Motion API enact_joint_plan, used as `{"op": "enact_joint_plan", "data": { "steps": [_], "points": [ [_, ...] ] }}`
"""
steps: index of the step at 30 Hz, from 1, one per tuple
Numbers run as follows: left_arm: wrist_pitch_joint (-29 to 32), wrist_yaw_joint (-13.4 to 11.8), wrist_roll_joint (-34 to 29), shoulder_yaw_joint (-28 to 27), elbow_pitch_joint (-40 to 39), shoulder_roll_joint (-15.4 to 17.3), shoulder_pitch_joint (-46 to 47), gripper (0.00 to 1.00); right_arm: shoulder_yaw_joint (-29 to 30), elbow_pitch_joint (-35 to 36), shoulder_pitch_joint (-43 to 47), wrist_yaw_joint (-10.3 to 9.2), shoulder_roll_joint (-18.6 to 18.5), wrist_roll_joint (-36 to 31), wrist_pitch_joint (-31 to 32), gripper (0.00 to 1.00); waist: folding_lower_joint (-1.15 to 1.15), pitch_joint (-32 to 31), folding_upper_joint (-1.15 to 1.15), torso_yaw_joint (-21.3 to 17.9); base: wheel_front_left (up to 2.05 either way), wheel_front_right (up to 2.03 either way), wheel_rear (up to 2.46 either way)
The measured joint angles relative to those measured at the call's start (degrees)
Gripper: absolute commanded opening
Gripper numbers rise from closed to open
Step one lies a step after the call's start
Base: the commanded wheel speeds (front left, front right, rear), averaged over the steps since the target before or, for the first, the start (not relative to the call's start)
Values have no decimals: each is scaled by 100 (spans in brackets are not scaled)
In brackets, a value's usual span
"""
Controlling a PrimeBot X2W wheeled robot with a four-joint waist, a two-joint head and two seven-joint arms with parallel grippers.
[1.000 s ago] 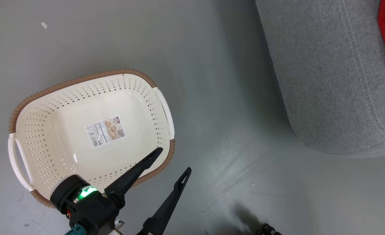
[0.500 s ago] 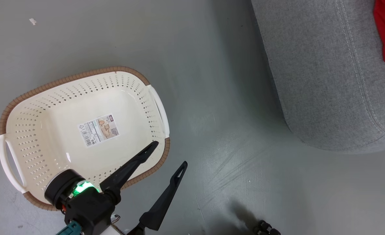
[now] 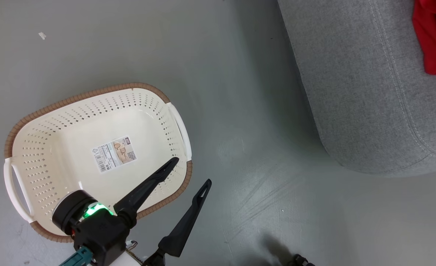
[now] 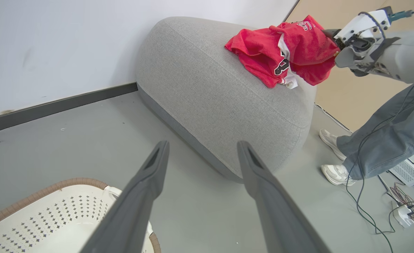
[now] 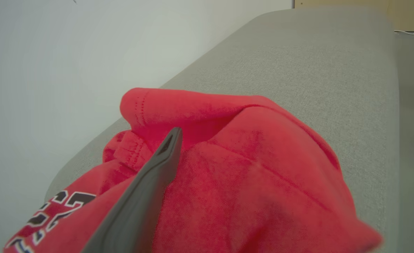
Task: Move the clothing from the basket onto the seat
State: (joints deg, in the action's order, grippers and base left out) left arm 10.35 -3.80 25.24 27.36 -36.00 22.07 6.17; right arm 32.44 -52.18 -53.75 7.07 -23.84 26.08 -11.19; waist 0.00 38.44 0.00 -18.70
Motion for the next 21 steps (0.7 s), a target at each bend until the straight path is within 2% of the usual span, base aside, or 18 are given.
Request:
{"op": "enact_joint_plan", "data": {
  "steps": [13,17,21],
  "points": [
    [-144,0,45,-10,36,-47,-2,100,-597,91,772,0,483,171,-146,100,0,-219,0,-104,0,0,0],
    [-188,45,67,-23,85,-47,-2,100,-859,231,1071,0,769,290,-193,100,0,-294,0,-149,0,0,0],
    [-240,48,96,-24,147,-68,-3,100,-1118,536,1318,0,890,368,-246,100,0,-389,0,-197,0,0,0]
  ]
}}
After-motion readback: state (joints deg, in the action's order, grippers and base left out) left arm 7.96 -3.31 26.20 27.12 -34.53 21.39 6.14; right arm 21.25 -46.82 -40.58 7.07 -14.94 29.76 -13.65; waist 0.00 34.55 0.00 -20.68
